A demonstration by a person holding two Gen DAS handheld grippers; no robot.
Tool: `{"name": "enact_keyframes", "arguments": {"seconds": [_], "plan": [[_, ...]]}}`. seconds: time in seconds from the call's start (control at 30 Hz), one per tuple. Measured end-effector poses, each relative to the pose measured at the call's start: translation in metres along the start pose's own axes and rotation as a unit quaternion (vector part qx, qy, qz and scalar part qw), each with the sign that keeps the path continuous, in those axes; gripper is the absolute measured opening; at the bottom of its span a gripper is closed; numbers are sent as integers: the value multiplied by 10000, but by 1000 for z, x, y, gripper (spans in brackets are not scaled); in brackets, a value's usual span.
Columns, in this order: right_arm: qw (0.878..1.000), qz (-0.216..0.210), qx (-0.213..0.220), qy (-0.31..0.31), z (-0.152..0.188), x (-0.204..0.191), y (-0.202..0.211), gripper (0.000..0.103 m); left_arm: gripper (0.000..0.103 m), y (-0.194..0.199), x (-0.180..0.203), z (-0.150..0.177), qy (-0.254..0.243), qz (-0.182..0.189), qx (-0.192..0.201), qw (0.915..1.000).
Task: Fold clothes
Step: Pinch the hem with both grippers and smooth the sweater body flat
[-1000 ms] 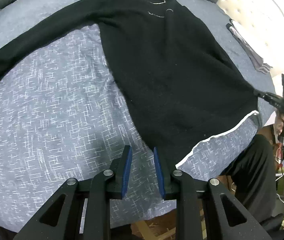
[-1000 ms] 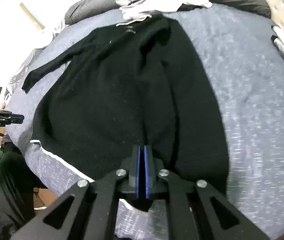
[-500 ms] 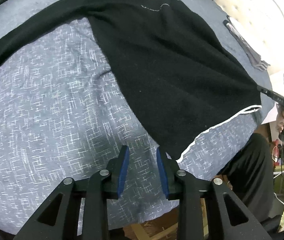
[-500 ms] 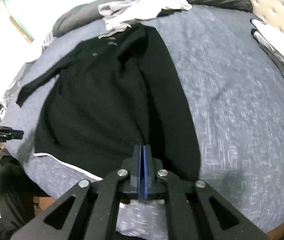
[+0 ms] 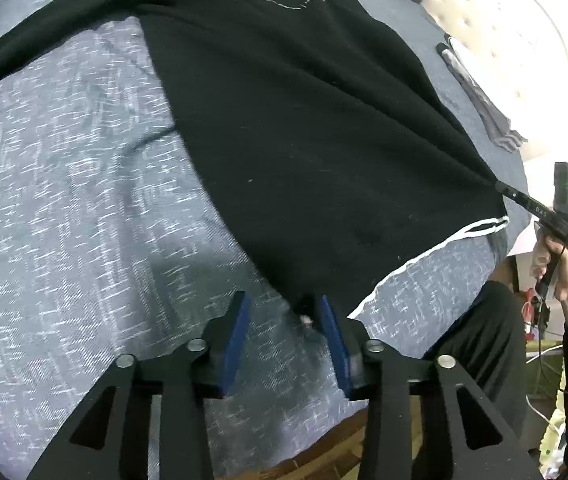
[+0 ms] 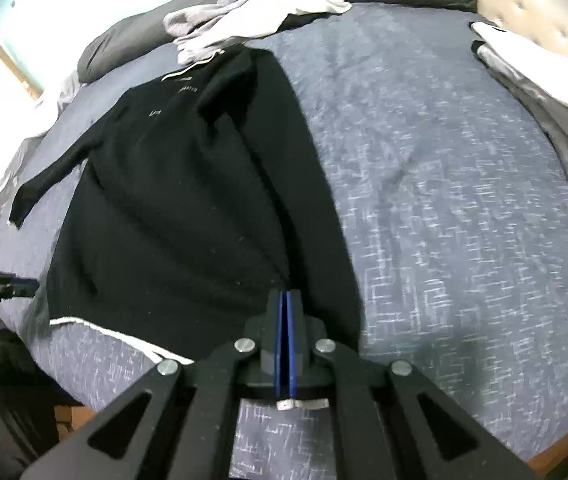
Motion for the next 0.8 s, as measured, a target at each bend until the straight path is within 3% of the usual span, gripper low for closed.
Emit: {"name": "enact_keyframes", "arguments": {"seconds": [0.27, 0.3, 0.33, 0.4, 0.6, 0.8], "plan": [[9999, -47, -73, 60, 7, 0, -2, 2, 43, -21, 2, -13, 140, 215, 22, 9997], [9999, -50, -74, 73, 7, -1, -1, 2, 39, -23, 3, -13, 110, 175, 22, 9998], [9999, -53, -75, 86, 7, -2, -1, 2, 24, -25, 4, -13, 72, 125, 29, 9999], [9999, -50, -80, 102, 7, -3, 0, 2, 5, -23, 5, -14, 12, 50, 68, 10000], [9997, -85, -102, 224, 7, -13, 3, 2, 3, 24, 14, -9, -282, -64, 420, 9987], [9970, -52, -233, 735, 9, -47, -1, 2, 3, 95, 6, 5, -541, -499, 659, 9951]]}}
Point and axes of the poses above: each gripper's, at about its wrist camera, not at the fingertips, and y roughly against the way its jaws point, x to its right, z to its underside, the point moved 9 cm from there along -y, roughly the way its jaws point, and after that the axes turned 15 degrees about -x, right-handed, at the moved point
